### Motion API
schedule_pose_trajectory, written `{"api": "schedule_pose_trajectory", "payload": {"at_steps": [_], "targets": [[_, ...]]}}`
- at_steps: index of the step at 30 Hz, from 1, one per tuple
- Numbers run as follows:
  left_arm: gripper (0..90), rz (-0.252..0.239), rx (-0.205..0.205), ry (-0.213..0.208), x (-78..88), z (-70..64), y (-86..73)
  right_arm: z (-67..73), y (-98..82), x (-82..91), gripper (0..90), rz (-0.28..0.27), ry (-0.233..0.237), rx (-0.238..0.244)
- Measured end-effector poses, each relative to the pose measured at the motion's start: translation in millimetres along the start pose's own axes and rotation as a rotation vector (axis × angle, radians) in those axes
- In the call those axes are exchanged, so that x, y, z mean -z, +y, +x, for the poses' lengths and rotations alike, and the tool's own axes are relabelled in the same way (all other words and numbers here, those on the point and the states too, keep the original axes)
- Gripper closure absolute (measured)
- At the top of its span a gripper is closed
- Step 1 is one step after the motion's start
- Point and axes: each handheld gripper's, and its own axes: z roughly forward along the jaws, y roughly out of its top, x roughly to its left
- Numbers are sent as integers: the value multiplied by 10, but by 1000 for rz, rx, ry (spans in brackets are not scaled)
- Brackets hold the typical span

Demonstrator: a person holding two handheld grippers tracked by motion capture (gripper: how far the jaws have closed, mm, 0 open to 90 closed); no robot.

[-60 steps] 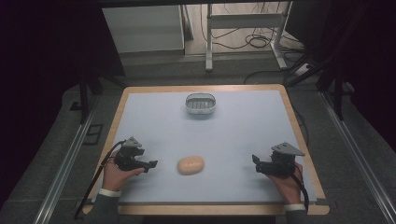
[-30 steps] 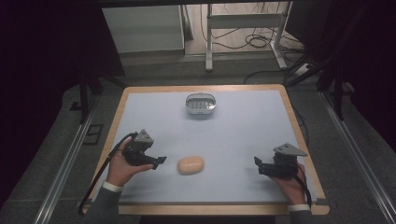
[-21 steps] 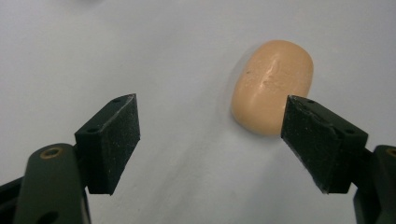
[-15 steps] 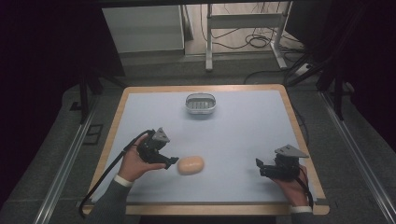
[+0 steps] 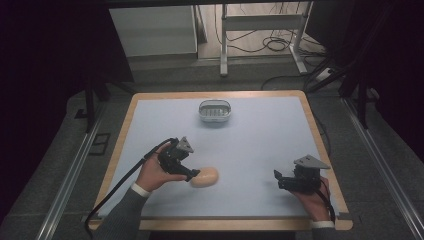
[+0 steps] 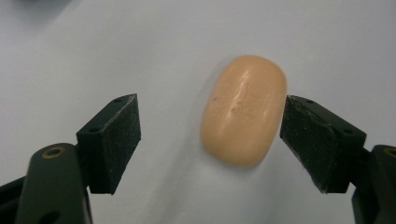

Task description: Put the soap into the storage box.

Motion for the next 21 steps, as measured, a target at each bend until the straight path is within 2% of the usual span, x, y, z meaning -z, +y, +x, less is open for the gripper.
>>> {"api": "schedule_pose_trajectory", "payload": {"at_steps": [6,9,12,13,15,18,21], "targets": [[208,19,-5,-24,-110,-44,17,16,2,-2,57,0,3,7],[206,41,-38,-29,-153,-106,90,19,-1,-9,57,4,2,8],[210,46,-49,-42,-191,-131,131,22,-2,-17,57,4,1,8],[206,67,-72,-39,-241,-162,166,28,-4,-22,57,9,0,9],[206,81,-91,-50,-286,-192,192,31,-8,-30,56,10,2,10],[207,90,-97,-59,-325,-204,201,35,-13,-35,57,14,0,13],[206,119,-99,-48,-381,-189,192,34,-19,-31,56,16,-1,18]]}}
